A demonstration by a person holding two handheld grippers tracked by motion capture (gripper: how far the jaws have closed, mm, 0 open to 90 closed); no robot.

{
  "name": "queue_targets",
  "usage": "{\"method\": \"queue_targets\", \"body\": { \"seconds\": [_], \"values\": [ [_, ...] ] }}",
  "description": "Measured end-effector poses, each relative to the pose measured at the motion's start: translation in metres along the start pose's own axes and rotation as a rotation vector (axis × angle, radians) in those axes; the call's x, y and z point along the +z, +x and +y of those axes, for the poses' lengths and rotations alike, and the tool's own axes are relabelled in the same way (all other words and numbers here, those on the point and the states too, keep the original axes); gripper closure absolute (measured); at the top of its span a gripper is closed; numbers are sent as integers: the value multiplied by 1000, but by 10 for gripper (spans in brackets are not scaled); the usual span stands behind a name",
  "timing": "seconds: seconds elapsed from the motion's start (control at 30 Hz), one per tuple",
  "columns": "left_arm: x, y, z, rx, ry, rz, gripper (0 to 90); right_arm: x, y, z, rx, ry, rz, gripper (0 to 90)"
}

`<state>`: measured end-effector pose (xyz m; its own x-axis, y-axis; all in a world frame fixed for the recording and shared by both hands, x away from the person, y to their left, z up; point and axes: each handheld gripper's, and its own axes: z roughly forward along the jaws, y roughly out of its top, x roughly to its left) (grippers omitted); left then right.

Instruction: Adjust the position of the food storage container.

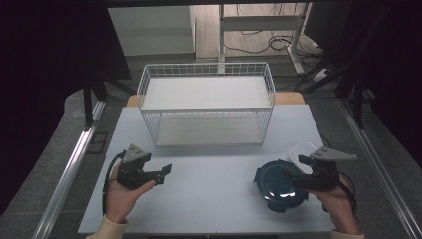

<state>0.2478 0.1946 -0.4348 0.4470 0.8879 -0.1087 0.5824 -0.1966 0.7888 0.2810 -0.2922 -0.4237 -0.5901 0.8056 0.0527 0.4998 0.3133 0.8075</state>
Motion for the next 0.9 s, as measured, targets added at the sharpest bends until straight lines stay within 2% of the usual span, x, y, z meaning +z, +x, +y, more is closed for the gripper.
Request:
{"method": "queue_targets", "body": {
  "seconds": [0.2,0.33,0.43,0.57,0.77,0.9],
  "values": [
    [-2,3,-2,1,3,1,194,2,2,0,0,3,12,207],
    [-3,6,-3,-4,-2,-9,194,3,2,1,23,-1,20,205],
    [-3,9,-3,-6,11,-35,198,4,2,2,22,0,25,204],
    [-6,14,-3,-38,5,-28,206,1,1,4,-3,-6,19,205],
    [-6,9,-3,-32,6,-37,204,-8,-4,5,7,-3,-11,266],
    [-2,9,-5,-26,24,-42,198,-15,-9,7,12,17,-28,281]
  ]
}}
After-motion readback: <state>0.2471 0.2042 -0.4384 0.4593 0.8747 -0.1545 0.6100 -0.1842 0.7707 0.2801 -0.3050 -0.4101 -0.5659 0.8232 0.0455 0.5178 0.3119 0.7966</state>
